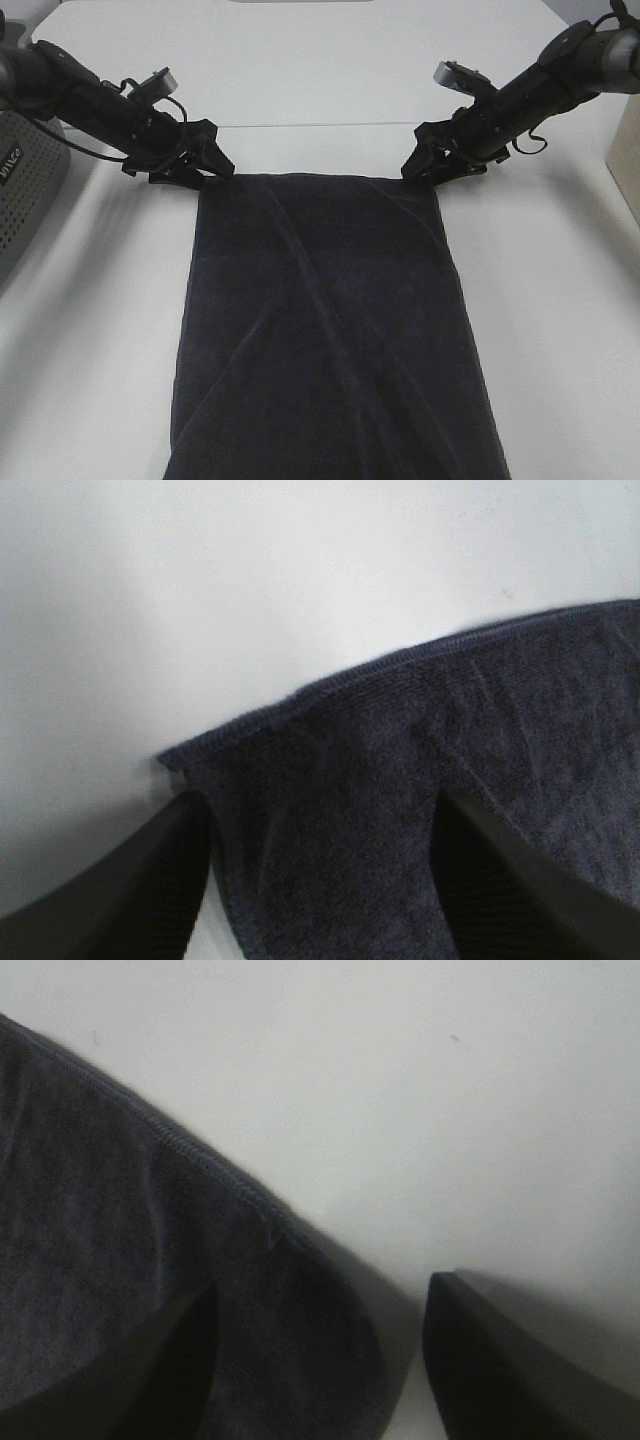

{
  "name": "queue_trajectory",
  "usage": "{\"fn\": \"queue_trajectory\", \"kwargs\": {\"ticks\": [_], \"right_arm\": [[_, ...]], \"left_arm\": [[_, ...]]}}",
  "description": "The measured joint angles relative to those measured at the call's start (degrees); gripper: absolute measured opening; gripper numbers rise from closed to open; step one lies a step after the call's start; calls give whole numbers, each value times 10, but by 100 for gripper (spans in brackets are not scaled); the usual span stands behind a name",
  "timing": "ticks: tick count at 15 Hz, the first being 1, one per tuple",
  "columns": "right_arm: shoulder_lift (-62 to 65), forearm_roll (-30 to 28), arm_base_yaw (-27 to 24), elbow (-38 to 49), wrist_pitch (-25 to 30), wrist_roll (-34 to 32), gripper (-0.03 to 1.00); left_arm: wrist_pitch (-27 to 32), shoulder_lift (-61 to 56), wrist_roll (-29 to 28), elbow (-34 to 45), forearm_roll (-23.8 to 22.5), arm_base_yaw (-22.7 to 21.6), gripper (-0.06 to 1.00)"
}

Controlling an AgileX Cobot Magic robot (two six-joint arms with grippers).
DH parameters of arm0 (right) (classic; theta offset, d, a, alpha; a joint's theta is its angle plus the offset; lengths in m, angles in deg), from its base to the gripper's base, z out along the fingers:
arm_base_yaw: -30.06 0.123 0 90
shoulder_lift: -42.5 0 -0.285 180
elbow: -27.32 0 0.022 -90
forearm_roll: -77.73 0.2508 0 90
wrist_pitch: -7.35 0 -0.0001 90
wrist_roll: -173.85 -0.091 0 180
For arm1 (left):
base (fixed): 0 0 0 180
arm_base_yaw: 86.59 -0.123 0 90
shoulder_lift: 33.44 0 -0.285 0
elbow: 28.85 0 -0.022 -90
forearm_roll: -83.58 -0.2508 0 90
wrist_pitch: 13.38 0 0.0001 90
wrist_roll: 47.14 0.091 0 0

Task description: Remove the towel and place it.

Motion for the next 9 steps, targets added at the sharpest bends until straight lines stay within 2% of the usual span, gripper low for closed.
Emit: {"fn": "queue_trajectory", "kwargs": {"ticks": [2, 4, 5, 7, 8, 9], "right_arm": [[0, -29, 12, -4, -4, -9, 47], [0, -62, 14, -5, -4, -44, 27], [0, -85, 15, -5, -11, -72, 4], [0, -92, 16, -5, -42, -80, 1], [0, -94, 17, -5, -72, -80, 1], [0, -101, 17, -5, -125, -80, 1]], "left_arm": [[1, 2, 0, 0, -4, 1, 44], [1, 6, 0, 0, -7, 1, 24], [-5, 9, 0, 1, -11, 1, 5], [-26, 9, 0, 1, -12, 1, 0], [-44, 9, 2, 1, -12, 1, 0], [-67, 9, 6, 1, -12, 1, 0]]}}
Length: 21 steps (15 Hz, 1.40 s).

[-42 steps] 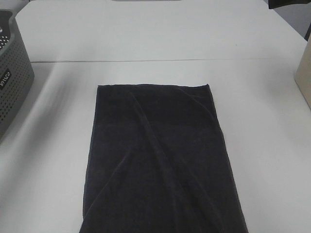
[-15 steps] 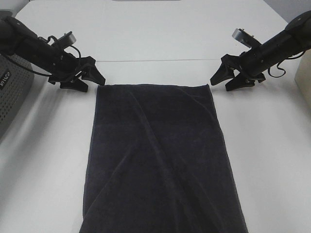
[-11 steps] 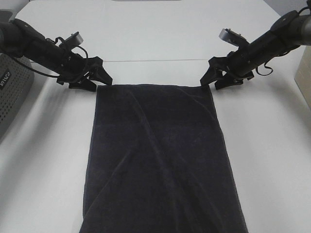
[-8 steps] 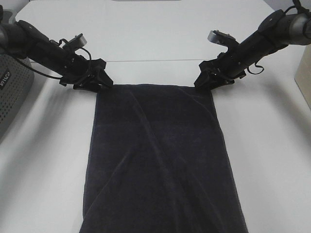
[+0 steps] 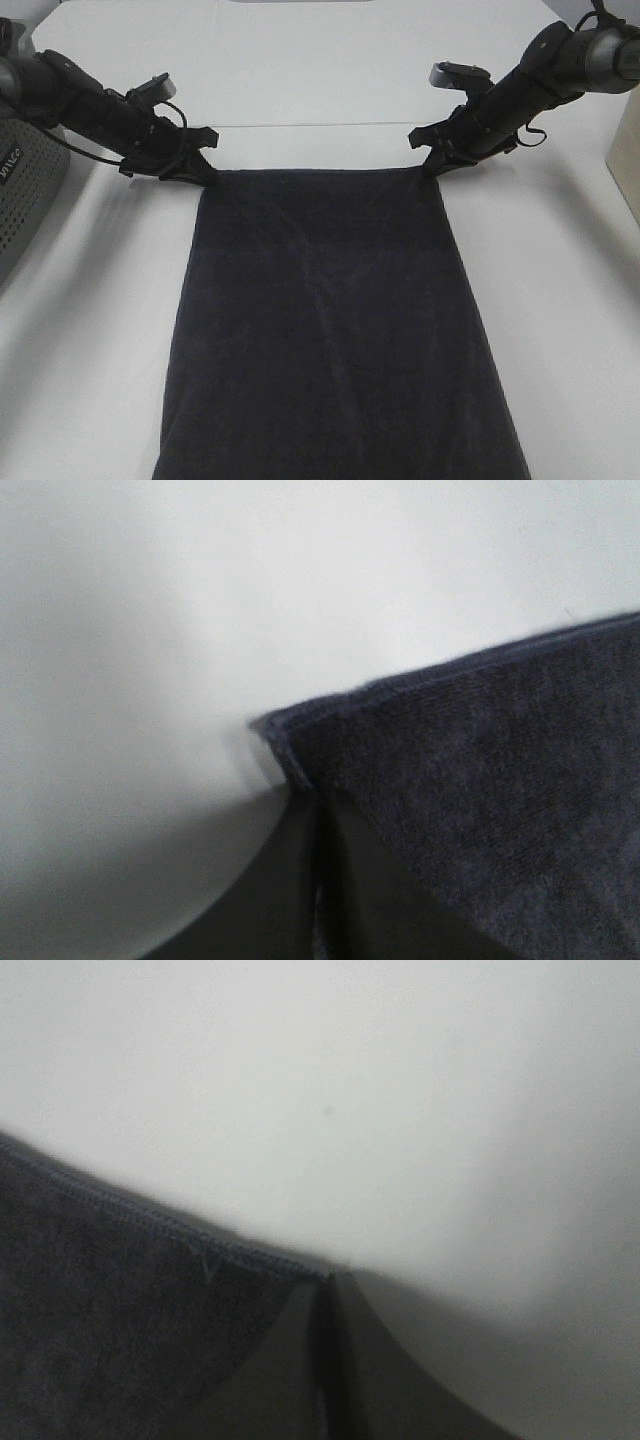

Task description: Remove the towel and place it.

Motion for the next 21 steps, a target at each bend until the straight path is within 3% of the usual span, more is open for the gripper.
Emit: {"fn": "queue_trajectory", "kwargs": {"ticks": [6, 10, 14, 18, 20, 21], "right_arm": [[-10, -3, 3, 3, -212, 0, 1], [-10, -3, 6, 3, -270, 0, 1], [-17, 7, 10, 3, -322, 0, 1], [-32, 9, 15, 5, -331, 0, 1], [-32, 8, 13, 5, -347, 0, 12], [-32, 8, 10, 5, -352, 0, 17]], "left_arm": [[-187, 3, 105, -1, 33, 41, 0], [-313, 7, 150, -34, 34, 65, 0], [-334, 22, 151, -48, 38, 68, 0], [-351, 43, 152, -65, 43, 69, 0], [-365, 43, 152, -66, 41, 69, 2], [-379, 43, 152, -67, 40, 66, 8]]}}
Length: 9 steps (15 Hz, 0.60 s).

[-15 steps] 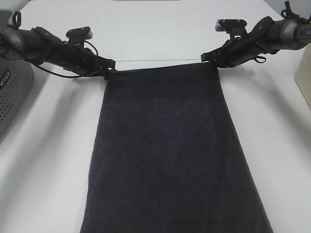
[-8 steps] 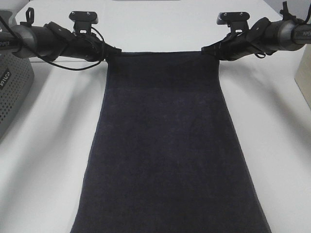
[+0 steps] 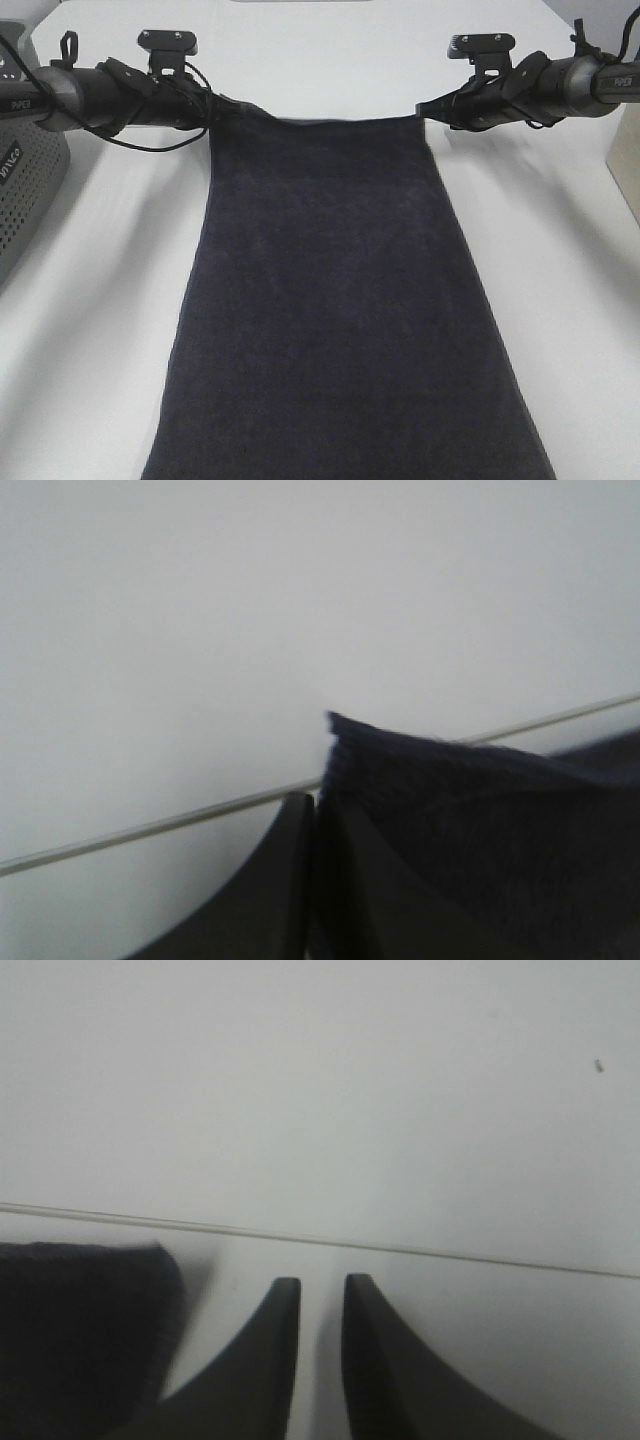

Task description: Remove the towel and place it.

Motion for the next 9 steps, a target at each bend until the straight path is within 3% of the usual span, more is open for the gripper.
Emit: {"fn": "queue_trajectory", "kwargs": {"ticks": [3, 4, 5, 7, 9], "right_arm": [[6, -1, -5, 0, -4, 6, 52], [13, -2, -5, 0, 3, 9, 55], [26, -2, -5, 0, 14, 9, 57], [65, -6, -5, 0, 50, 9, 58], [147, -14, -5, 0, 137, -1, 58]], "left_arm": [[-19, 0, 0, 0, -15, -8, 57], [-22, 0, 0, -1, -20, -8, 74], [-18, -1, 0, -2, -22, -8, 83], [26, -29, 0, -2, -25, -8, 87], [105, -122, -96, -4, -130, -8, 87]]}}
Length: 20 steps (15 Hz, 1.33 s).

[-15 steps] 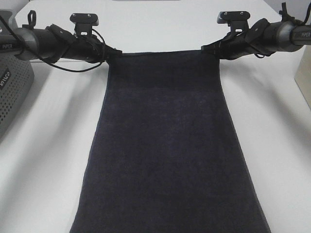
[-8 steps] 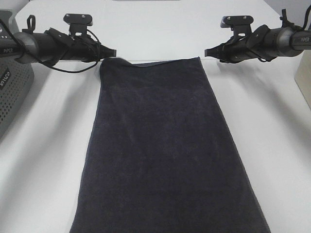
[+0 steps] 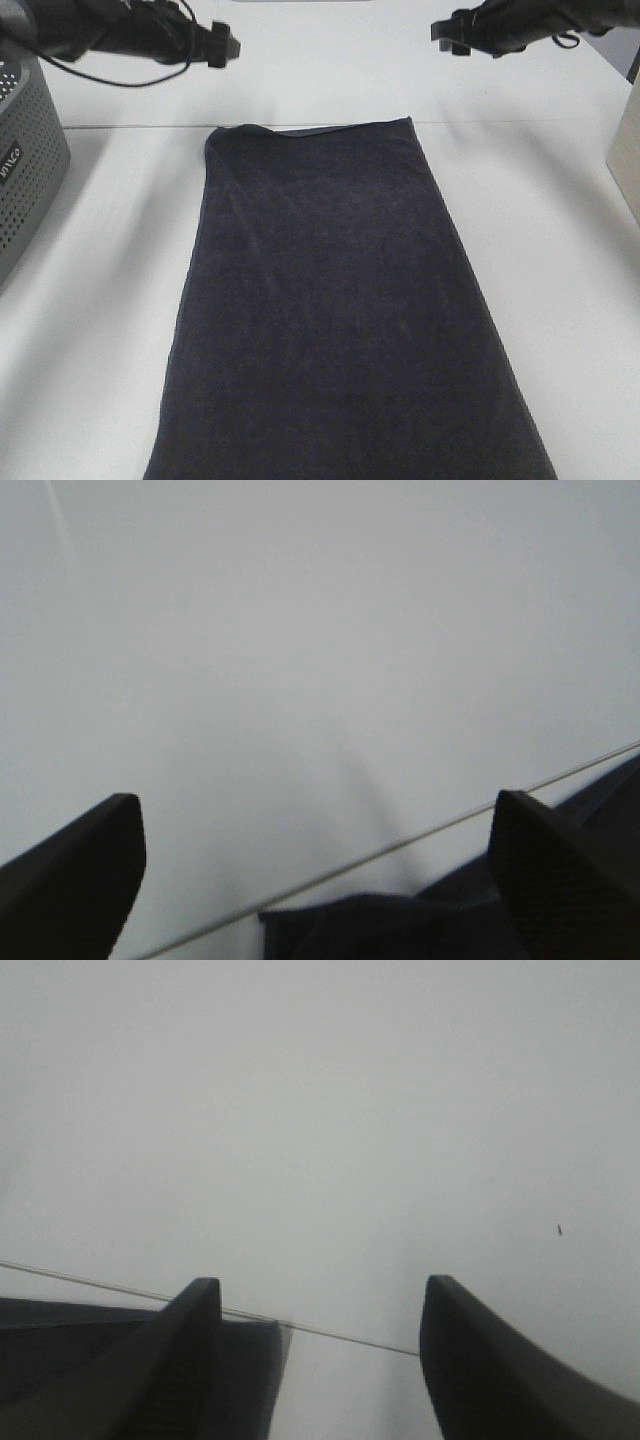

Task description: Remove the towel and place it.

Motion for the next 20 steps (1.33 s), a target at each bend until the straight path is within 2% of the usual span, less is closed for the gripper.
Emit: {"fn": "queue_trajectory", "kwargs": {"ticks": [1, 2, 3, 4, 5, 6, 7, 9, 10, 11, 12, 14, 16, 20], "right_arm": [[26, -11, 0, 0, 32, -18, 58], [53, -34, 0, 0, 68, -48, 58], [79, -66, 0, 0, 111, -81, 58], [88, -83, 0, 0, 129, -99, 58], [111, -127, 0, 0, 175, -141, 58], [128, -171, 0, 0, 233, -180, 58], [143, -207, 0, 0, 297, -208, 58], [174, -253, 0, 0, 422, -235, 58], [189, -262, 0, 0, 486, -238, 58], [205, -270, 0, 0, 520, -239, 58], [221, -276, 0, 7, 524, -241, 58], [275, -277, 0, 85, 525, -250, 58], [359, -277, 0, 215, 531, -250, 58], [546, -264, 0, 453, 517, -249, 58]], "left_arm": [[40, -34, -87, -2, -96, 0, 87], [91, -69, -198, -3, -219, 0, 87], [162, -95, -330, -3, -372, 0, 87], [207, -105, -387, -3, -441, 0, 87], [289, -123, -458, -3, -536, 0, 87], [373, -139, -484, -3, -592, -2, 87], [444, -156, -478, -3, -615, -2, 87], [535, -190, -423, -3, -590, -2, 87], [547, -209, -409, -2, -558, -7, 87], [548, -231, -402, 7, -506, -15, 87], [548, -252, -399, 22, -453, -29, 87], [548, -299, -386, 75, -395, -57, 87], [549, -364, -383, 168, -383, -74, 87], [542, -534, -383, 384, -372, -77, 87]]}}
